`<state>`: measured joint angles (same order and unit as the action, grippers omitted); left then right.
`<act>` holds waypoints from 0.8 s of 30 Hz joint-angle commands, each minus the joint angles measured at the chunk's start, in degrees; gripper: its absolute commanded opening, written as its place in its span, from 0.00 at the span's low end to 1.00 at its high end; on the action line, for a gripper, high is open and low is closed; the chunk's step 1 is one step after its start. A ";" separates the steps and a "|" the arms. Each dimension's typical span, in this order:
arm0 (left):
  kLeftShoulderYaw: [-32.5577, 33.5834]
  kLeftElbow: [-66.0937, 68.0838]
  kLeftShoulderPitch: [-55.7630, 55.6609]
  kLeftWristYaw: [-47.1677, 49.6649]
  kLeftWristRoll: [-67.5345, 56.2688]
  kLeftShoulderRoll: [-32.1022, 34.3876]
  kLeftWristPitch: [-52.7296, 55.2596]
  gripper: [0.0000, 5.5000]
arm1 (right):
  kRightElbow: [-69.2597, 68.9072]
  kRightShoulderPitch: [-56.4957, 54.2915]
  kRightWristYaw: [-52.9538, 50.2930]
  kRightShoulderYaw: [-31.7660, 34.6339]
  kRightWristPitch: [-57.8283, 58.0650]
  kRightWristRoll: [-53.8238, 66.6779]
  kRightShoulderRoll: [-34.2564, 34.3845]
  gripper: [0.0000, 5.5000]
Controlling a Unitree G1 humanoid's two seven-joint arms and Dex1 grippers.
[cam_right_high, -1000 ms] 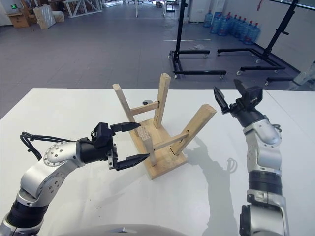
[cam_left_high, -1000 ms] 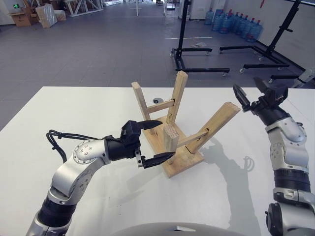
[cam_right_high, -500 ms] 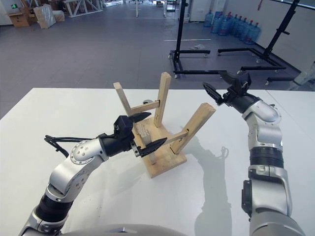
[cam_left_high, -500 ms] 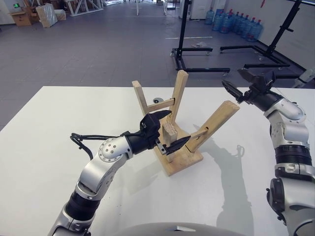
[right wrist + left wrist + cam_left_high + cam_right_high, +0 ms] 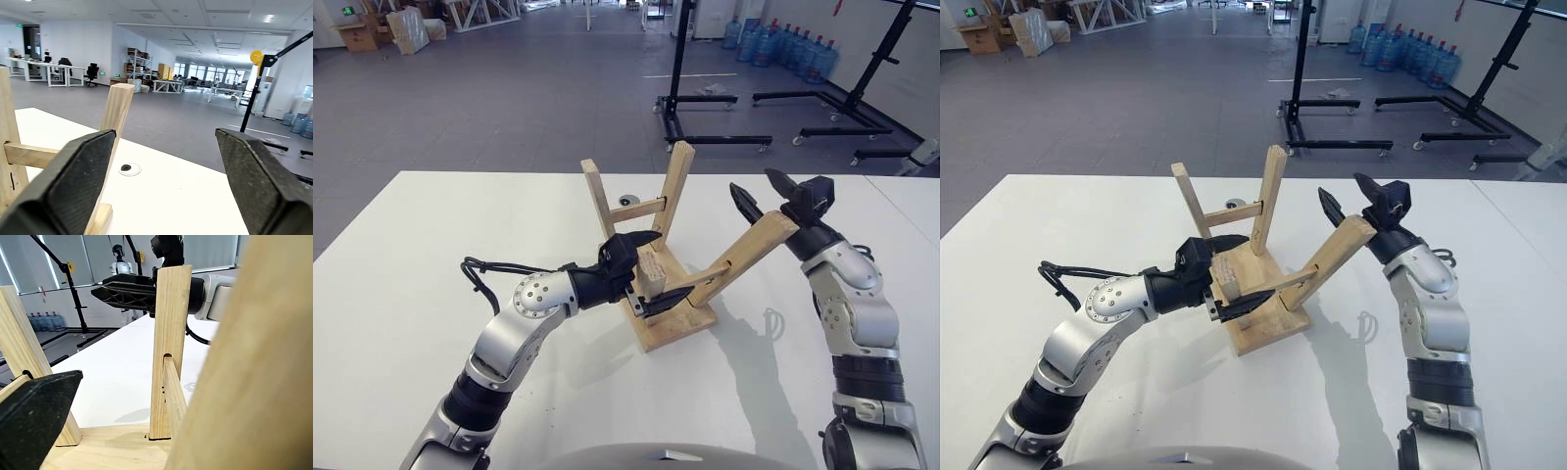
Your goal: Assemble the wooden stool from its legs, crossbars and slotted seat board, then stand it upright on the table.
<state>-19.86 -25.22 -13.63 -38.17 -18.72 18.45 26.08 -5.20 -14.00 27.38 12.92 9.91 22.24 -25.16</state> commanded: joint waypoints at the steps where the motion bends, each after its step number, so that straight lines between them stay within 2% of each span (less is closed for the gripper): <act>1: 1.20 -1.15 0.00 -1.07 -0.46 2.21 1.49 0.96 | 1.68 0.64 -2.79 2.13 0.06 -2.02 -0.70 0.69; 6: 2.70 -2.92 0.70 -2.43 -1.99 4.73 2.82 0.96 | 9.29 1.74 -2.18 7.53 -3.23 -1.42 -2.90 0.69; 11: 3.73 -3.51 0.57 -3.52 -3.02 6.84 3.93 0.96 | -0.26 6.26 6.81 9.37 8.46 14.52 -2.76 0.69; 16: 2.38 -2.86 -2.40 -5.54 -3.12 7.49 4.29 0.96 | -11.57 9.40 8.90 5.65 16.90 23.24 -2.21 0.69; 21: 0.08 -0.12 -5.88 -8.46 -2.39 6.95 3.88 0.96 | -15.66 11.24 9.70 0.14 17.43 22.15 -1.13 0.69; 24: -1.52 0.25 -6.46 -9.89 -1.84 6.91 3.95 0.96 | -16.41 10.49 6.01 -2.21 15.45 17.71 0.41 0.69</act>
<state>-18.54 -25.54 -17.91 -48.02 -22.15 26.08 29.65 -18.02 -2.90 33.29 16.05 25.36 41.53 -26.67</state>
